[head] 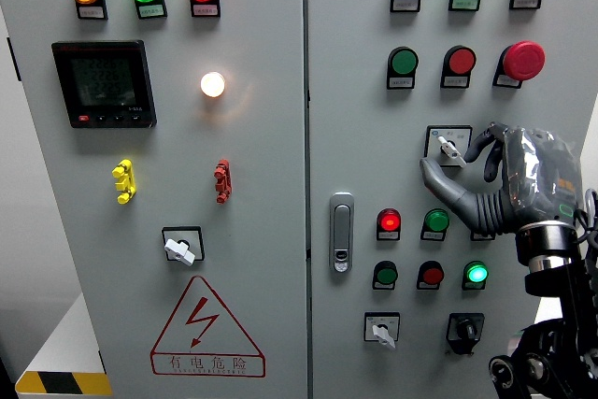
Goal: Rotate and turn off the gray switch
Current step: 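Close the right hand's fingers around the white switch knob, then twist the white switch knob with the right hand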
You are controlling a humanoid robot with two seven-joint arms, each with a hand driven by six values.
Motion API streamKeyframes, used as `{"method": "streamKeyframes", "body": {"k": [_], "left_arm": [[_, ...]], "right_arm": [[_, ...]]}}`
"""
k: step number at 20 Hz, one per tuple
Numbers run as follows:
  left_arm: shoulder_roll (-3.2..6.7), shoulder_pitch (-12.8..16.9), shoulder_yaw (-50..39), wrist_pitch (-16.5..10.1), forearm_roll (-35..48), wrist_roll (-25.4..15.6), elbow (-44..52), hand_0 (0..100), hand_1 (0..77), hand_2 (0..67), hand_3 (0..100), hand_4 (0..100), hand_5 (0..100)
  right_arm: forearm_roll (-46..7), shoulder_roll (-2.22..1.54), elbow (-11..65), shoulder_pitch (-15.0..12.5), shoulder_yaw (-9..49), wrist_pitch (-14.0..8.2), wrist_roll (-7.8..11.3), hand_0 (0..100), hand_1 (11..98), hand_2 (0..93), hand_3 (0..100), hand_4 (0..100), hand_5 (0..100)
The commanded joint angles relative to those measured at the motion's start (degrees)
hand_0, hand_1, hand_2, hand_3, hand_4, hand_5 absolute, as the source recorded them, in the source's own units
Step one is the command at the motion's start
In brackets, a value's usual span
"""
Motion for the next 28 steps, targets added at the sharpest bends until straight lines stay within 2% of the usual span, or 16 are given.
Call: {"method": "streamKeyframes", "body": {"k": [1, 12, 19, 20, 23, 28], "left_arm": [[0.00, 0.00, 0.00, 0.00, 0.02, 0.00, 0.00, 89, 0.0, 13.4, 19, 8, 11], [0.00, 0.00, -0.09, 0.00, 0.02, 0.00, 0.00, 89, 0.0, 13.4, 19, 8, 11], [0.00, 0.00, 0.00, 0.00, -0.07, 0.00, 0.00, 89, 0.0, 13.4, 19, 8, 11], [0.00, 0.00, 0.00, 0.00, 0.02, 0.00, 0.00, 89, 0.0, 13.4, 19, 8, 11], [0.00, 0.00, -0.09, 0.00, 0.02, 0.00, 0.00, 89, 0.0, 13.3, 19, 8, 11], [0.00, 0.00, 0.00, 0.00, -0.07, 0.00, 0.00, 89, 0.0, 13.3, 19, 8, 11]], "right_arm": [[0.00, 0.07, -0.29, 0.45, -0.12, 0.03, -0.02, 4, 33.5, 69.2, 96, 97, 100], [-0.17, -0.02, -0.55, 0.71, -0.47, 0.12, -1.16, 10, 34.4, 70.8, 97, 97, 100], [-0.26, 0.07, -0.90, 1.15, -0.91, 0.21, -1.69, 36, 35.2, 72.2, 98, 97, 100], [-0.26, -0.01, -0.90, 1.15, -0.91, 0.21, -1.69, 38, 35.2, 72.3, 98, 97, 100], [-0.26, 0.07, -0.99, 1.15, -0.91, 0.21, -1.77, 46, 36.0, 72.4, 98, 97, 100], [-0.26, -0.02, -1.26, 1.24, -1.00, 0.21, -2.04, 55, 37.0, 72.8, 98, 97, 100]]}}
